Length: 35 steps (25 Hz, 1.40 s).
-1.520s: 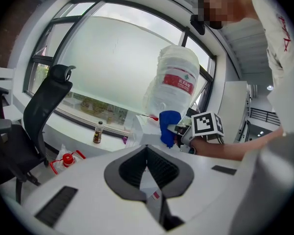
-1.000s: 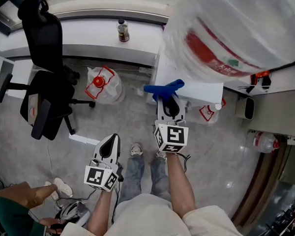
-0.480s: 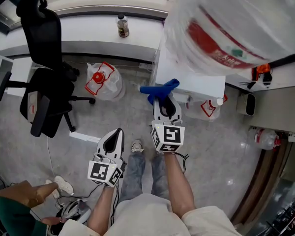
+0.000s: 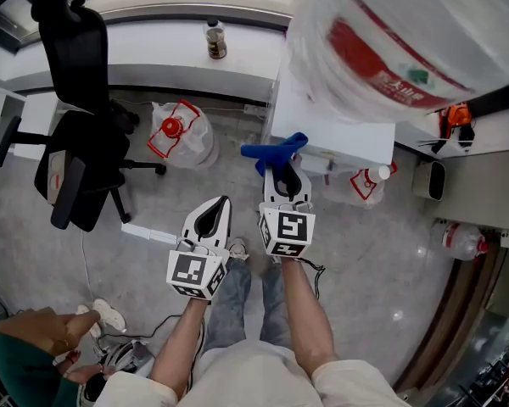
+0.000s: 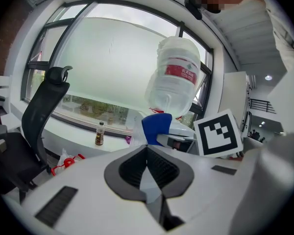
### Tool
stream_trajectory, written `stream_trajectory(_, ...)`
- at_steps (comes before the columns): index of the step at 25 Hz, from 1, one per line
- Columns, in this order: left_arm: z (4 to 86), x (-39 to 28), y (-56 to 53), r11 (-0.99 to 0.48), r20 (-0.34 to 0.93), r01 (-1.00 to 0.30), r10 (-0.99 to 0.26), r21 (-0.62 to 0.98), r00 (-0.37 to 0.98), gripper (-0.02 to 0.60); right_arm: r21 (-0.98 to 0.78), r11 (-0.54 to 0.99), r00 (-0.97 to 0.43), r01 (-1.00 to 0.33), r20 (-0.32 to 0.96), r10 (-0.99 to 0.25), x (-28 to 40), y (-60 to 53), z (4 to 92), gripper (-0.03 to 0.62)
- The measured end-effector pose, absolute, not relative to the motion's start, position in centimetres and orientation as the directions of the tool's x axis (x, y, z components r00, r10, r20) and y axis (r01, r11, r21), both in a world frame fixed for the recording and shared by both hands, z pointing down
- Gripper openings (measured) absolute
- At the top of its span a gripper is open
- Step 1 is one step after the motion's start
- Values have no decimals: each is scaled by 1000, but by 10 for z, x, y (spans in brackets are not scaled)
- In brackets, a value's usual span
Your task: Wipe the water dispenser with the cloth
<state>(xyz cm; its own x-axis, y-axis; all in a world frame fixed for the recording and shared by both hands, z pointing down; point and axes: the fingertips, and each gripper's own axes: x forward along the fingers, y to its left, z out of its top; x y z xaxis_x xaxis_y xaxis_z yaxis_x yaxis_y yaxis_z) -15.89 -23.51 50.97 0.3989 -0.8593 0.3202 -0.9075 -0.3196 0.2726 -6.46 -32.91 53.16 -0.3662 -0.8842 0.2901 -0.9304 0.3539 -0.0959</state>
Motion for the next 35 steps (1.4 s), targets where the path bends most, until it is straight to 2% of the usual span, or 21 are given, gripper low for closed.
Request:
stream_trajectory(9, 522, -149, -228, -331, 345, -906, -845, 264, 409, 11, -69, 332, -338, -941, 268, -902, -39, -341, 535, 103)
stream_trajectory(23, 524, -67, -240, -412, 332, -866, -805, 282, 491, 11, -41, 190, -194, -981, 256, -947, 92, -333, 529, 103)
stream_trajectory(35, 532, -23, -240, -428, 331, -860, -798, 278, 504, 11, -17, 102, -103, -995, 258, -961, 183, -326, 541, 103)
